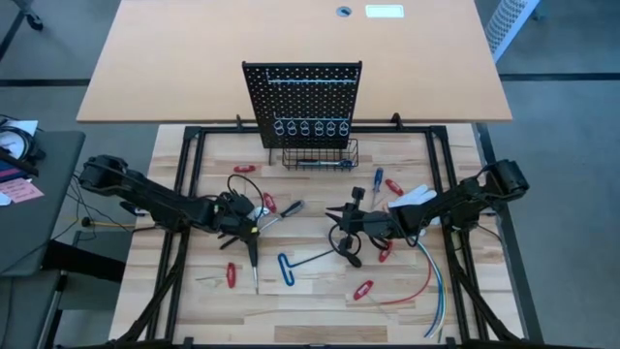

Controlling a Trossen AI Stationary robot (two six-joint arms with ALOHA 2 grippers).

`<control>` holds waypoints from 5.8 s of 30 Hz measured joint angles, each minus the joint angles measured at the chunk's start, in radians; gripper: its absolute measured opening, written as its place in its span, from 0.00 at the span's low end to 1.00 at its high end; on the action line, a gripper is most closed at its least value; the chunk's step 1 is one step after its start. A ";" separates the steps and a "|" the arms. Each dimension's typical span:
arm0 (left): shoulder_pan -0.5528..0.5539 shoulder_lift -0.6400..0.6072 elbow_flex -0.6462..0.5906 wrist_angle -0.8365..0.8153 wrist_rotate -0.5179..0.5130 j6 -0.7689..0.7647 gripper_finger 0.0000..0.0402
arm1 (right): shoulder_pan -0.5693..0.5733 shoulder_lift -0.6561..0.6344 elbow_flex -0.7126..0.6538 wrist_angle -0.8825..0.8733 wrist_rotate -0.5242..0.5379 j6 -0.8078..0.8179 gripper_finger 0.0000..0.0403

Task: Hang tools onto peg board
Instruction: Put the slip-joint pliers into the wire basket on the pegboard

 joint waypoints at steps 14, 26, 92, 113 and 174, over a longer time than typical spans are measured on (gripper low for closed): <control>-0.081 0.044 -0.005 0.046 -0.025 0.063 0.71 | 0.000 0.000 0.000 -0.001 0.000 0.000 0.16; -0.084 0.185 0.001 0.072 -0.015 0.034 0.70 | 0.000 0.000 0.001 -0.002 -0.001 0.000 0.16; -0.298 0.096 0.021 -0.255 0.115 -0.101 0.63 | -0.007 0.000 0.001 -0.009 -0.002 0.008 0.16; -0.252 0.107 0.008 -0.153 0.104 -0.052 0.17 | -0.007 0.000 0.001 -0.009 -0.002 0.006 0.16; 0.479 0.238 0.524 0.144 0.093 1.322 0.08 | -0.013 0.000 0.001 -0.040 0.011 -0.012 0.16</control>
